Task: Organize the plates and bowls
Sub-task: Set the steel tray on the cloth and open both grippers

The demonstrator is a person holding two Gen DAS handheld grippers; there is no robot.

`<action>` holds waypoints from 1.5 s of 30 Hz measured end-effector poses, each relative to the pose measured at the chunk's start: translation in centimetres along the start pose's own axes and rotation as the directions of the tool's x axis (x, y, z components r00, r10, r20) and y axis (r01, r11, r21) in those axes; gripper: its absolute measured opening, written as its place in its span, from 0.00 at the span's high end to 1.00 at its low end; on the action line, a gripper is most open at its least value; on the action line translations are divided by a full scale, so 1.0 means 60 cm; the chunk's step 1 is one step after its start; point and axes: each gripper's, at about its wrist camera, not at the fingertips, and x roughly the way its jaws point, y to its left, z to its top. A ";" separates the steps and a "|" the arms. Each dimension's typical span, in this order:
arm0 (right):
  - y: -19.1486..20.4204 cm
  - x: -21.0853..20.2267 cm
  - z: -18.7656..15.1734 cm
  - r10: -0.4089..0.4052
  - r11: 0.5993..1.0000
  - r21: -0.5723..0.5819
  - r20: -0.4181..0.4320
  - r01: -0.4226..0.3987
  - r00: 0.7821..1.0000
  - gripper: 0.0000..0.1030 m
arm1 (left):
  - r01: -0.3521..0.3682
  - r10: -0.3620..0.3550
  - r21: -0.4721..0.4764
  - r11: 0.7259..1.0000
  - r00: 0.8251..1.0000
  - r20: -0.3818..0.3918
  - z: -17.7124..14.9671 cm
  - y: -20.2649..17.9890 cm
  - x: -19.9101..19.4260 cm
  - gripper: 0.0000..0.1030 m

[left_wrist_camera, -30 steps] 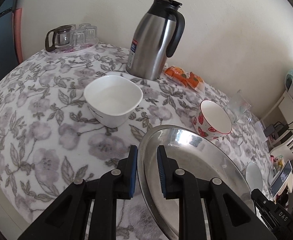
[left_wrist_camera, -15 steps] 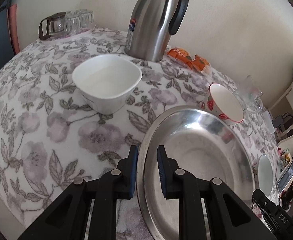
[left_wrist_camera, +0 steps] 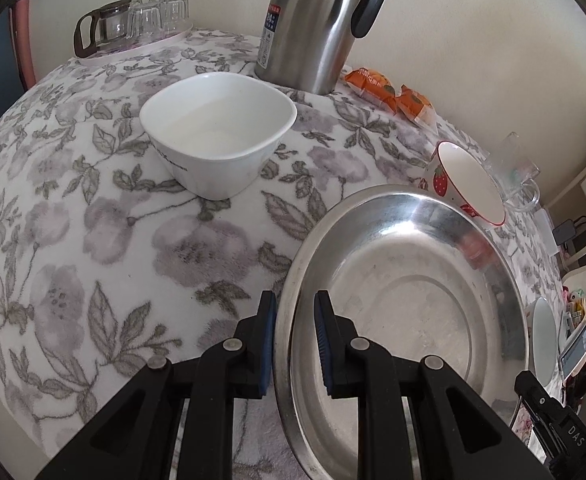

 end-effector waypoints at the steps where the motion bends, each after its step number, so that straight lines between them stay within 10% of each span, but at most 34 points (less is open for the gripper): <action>1: 0.000 0.000 0.000 0.001 1.000 0.001 0.000 -0.001 1.000 0.91 | 0.002 -0.002 -0.006 1.000 1.000 -0.005 0.000 0.002 0.001 0.81; 45: -0.001 -0.020 0.004 -0.023 1.000 0.001 0.006 0.023 1.000 0.81 | 0.021 -0.022 -0.038 0.999 0.999 -0.024 0.006 0.011 -0.038 0.74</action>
